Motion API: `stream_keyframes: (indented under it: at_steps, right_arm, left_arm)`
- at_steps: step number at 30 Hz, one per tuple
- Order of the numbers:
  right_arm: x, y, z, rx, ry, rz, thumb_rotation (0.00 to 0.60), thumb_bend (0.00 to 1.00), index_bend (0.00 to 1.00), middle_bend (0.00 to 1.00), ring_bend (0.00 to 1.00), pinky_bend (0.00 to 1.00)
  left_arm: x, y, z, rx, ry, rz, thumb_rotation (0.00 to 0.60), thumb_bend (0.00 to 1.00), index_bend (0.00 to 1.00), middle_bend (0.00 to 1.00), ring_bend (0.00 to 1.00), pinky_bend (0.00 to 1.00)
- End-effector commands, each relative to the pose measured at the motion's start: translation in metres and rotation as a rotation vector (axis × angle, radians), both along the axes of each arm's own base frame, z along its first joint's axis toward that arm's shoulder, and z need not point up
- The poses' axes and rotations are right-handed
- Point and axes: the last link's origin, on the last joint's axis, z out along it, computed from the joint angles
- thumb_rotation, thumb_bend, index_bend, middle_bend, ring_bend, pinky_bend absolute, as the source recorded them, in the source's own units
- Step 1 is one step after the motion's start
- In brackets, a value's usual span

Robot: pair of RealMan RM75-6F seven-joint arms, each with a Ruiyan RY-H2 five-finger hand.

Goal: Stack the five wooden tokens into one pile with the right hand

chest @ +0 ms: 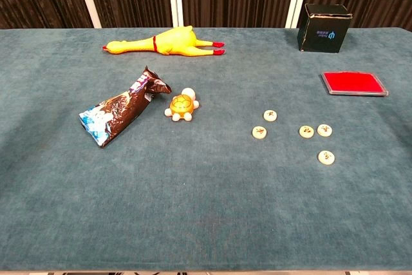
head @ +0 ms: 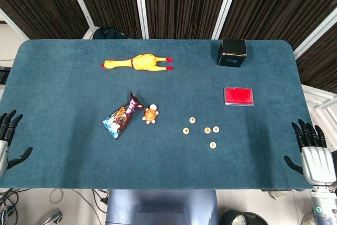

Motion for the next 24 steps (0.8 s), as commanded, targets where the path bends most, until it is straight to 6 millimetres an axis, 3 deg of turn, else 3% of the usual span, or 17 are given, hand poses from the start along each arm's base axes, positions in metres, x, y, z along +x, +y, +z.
stream_keyframes:
  at_steps: [1,24]
  right_arm:
    - [-0.0003,-0.0004,-0.0007,-0.01,-0.007,-0.005,0.6,0.24,0.0,0.0,0.04,0.0]
    - [0.0031,0.0028,0.0039,-0.006,-0.085,-0.016,0.6,0.24,0.02,0.0,0.04,0.0]
  left_arm:
    - [0.0002,0.0003,-0.0003,-0.002,0.001,0.0,0.6,0.2,0.09,0.0,0.0,0.0]
    - [0.0012,-0.0061,-0.0003,0.001,-0.001,-0.002,0.6,0.2,0.09,0.0,0.0,0.0]
